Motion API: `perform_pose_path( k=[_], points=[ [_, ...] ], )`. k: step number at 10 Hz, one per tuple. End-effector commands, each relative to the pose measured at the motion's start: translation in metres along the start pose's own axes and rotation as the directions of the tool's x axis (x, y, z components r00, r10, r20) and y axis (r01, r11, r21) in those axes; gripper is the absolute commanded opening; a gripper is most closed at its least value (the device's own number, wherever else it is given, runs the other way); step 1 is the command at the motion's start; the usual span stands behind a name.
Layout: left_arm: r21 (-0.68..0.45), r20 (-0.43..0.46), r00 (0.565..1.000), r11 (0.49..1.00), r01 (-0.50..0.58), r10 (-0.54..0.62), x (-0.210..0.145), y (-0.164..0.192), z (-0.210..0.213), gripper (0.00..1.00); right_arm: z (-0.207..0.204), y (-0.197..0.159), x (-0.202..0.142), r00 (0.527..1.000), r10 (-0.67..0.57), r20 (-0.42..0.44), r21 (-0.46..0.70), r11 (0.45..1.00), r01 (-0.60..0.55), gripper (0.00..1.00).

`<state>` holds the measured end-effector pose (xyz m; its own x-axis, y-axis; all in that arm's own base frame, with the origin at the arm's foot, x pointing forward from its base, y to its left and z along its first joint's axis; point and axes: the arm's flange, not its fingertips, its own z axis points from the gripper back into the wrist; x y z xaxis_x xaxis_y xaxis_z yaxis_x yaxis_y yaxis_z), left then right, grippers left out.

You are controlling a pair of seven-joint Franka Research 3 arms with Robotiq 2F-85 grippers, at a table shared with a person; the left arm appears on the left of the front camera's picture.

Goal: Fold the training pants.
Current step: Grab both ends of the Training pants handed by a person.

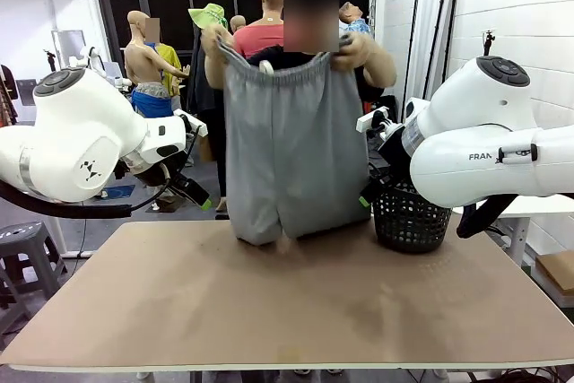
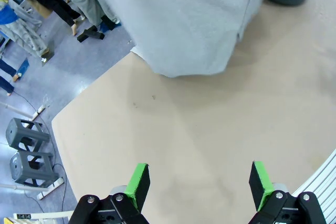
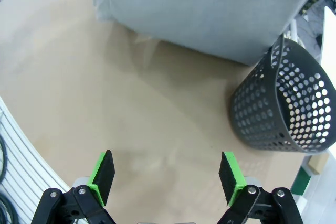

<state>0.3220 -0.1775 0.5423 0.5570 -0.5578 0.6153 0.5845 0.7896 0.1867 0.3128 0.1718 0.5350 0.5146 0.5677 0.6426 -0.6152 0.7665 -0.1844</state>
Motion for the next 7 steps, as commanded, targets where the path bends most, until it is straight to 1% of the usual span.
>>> perform_pose_path(
  k=[1, 7],
  points=[
    [0.001, 0.002, 1.000, 1.000, 0.000, 0.000, 0.0003, -0.0001, 0.0005, 1.00, -0.0001, 0.0002, 0.0000, 1.000, -0.005, 0.002, 0.008, 1.000, 0.005, 1.00],
    [0.001, 0.002, 1.000, 1.000, 0.000, 0.000, 0.0003, -0.0001, 0.0005, 1.00, -0.0001, 0.0002, 0.0000, 1.000, -0.005, 0.002, 0.008, 1.000, 0.005, 1.00]
  ],
)
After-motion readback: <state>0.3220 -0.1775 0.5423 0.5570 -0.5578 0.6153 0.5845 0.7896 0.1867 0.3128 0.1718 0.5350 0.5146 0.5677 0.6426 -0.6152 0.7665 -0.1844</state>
